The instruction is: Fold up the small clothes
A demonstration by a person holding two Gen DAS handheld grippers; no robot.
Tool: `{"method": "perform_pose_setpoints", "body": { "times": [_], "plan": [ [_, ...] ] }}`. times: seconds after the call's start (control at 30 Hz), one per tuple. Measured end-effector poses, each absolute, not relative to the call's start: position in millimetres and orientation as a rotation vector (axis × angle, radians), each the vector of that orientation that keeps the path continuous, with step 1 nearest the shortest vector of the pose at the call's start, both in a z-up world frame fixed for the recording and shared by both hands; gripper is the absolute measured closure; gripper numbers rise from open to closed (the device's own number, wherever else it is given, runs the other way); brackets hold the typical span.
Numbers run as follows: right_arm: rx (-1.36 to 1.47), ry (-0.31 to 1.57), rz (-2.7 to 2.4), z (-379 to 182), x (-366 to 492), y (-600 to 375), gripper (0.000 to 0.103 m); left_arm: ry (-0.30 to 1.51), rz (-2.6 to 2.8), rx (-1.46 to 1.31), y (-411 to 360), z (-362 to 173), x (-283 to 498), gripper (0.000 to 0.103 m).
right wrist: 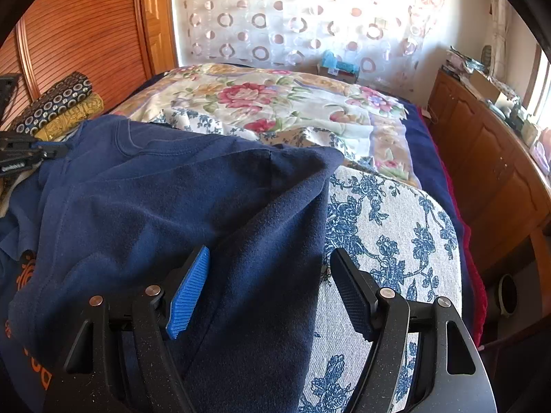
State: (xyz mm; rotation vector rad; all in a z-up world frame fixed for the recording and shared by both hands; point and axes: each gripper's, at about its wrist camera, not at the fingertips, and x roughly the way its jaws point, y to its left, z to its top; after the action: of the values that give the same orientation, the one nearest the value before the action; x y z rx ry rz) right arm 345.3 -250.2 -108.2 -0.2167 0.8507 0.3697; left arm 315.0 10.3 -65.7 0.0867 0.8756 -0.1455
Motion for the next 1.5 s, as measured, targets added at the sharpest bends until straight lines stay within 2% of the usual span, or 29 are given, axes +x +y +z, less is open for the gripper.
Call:
{"method": "perform_pose_setpoints", "body": {
  "times": [0.27, 0.67, 0.8, 0.9, 0.93, 0.97, 1.03, 1.5],
  "plan": [
    [-0.177, 0.837, 0.384, -101.8, 347.4, -265.8, 0.029, 0.734, -0.167, 0.061, 24.5, -15.7, 288.6, 0.101],
    [-0.112, 0.888, 0.341, -86.1, 400.9, -285.8, 0.030, 0.713, -0.212, 0.035, 28.3, -20.0, 272.7, 0.101],
    [-0.106, 0.928, 0.319, -97.3, 424.6, -281.2, 0.036, 0.696, -0.228, 0.028, 26.7, -16.5, 265.1, 0.101],
    [-0.103, 0.923, 0.320, -98.9, 437.8, -274.1, 0.045, 0.691, -0.233, 0.031, 25.0, -16.1, 260.9, 0.101],
    [-0.105, 0.924, 0.330, -98.1, 442.7, -270.7, 0.057, 0.689, -0.235, 0.033, 23.8, -15.8, 259.5, 0.101],
    [-0.112, 0.926, 0.342, -97.7, 444.2, -266.8, 0.077, 0.683, -0.236, 0.033, 23.6, -14.7, 256.8, 0.101],
    [-0.164, 0.924, 0.361, -96.3, 442.3, -254.0, 0.099, 0.669, -0.243, 0.027, 23.5, -9.9, 250.7, 0.101],
    [-0.154, 0.597, 0.388, -4.3, 293.8, -261.1, 0.101, 0.536, -0.279, -0.003, 34.6, 30.5, 137.0, 0.101]
  ]
}}
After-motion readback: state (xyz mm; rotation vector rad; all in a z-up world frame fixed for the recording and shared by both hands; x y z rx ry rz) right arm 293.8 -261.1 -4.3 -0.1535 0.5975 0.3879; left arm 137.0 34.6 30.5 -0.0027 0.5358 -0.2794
